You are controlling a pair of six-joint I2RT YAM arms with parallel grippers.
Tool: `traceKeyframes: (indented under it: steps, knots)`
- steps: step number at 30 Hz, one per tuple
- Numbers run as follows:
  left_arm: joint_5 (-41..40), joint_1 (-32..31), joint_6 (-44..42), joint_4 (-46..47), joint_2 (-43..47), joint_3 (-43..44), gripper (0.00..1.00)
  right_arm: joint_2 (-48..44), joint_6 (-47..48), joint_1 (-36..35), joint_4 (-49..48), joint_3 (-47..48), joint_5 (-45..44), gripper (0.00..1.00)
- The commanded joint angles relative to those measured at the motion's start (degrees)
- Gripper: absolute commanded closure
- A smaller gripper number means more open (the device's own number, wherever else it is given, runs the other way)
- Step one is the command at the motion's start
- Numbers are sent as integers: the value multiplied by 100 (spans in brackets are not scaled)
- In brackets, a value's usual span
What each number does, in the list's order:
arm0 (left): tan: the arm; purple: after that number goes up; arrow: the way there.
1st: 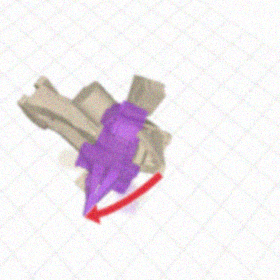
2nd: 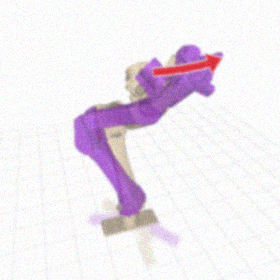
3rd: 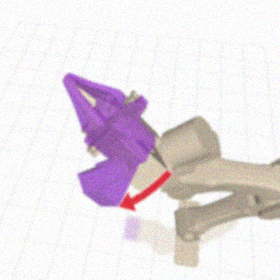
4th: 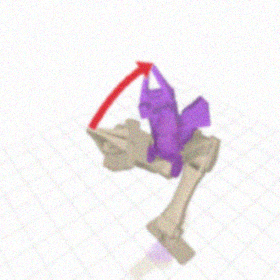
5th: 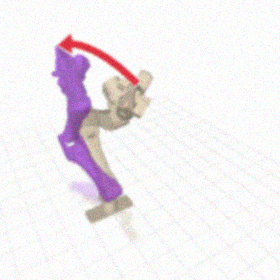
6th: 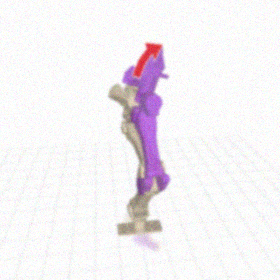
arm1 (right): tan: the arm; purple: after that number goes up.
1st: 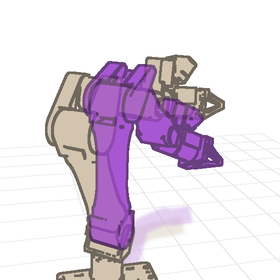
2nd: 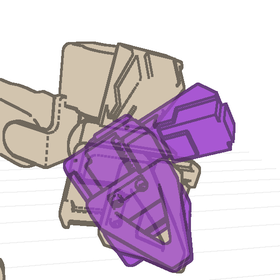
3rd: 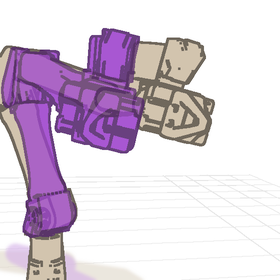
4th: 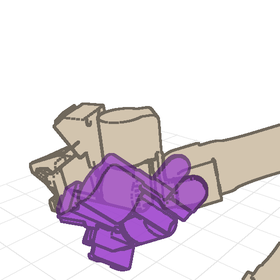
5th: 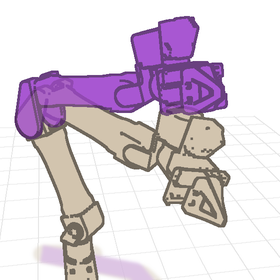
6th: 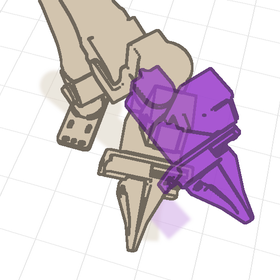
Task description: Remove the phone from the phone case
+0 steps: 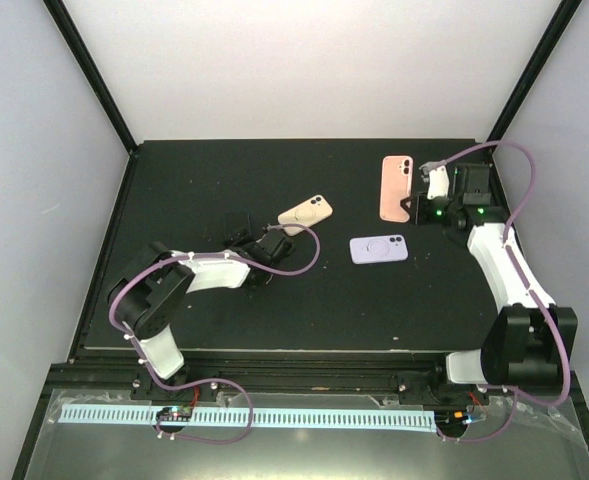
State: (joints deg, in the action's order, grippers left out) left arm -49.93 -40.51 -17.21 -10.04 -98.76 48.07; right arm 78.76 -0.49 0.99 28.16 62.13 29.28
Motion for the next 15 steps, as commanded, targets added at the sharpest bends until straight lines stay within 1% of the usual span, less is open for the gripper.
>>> traceKeyframes:
  steps: [1, 3, 6, 7, 9, 10, 15]
  knots:
    - [671, -19, 744, -610, 559, 314, 8, 674, 1301, 362, 855, 680, -479, 99]
    - [941, -18, 877, -635, 698, 363, 7, 1094, 1590, 509, 1142, 973, -658, 99]
    - [1605, -22, 1015, -693, 766, 600, 6, 1788, 1903, 748, 1541, 1471, -891, 99]
    - [1842, -24, 1102, -737, 729, 737, 2, 2025, 2000, 814, 1701, 1649, -934, 99]
    - [2377, -11, 1255, -851, 577, 1057, 1, 2466, 2110, 875, 1999, 2051, -1014, 99]
    - [2615, -3, 1287, -916, 466, 1232, 1, 2694, 2130, 1031, 2249, 2268, -1039, 99]
    - [3336, 133, 1373, -1377, -290, 2220, 1, 3587, 2258, 1280, 3002, 3182, -959, 99]
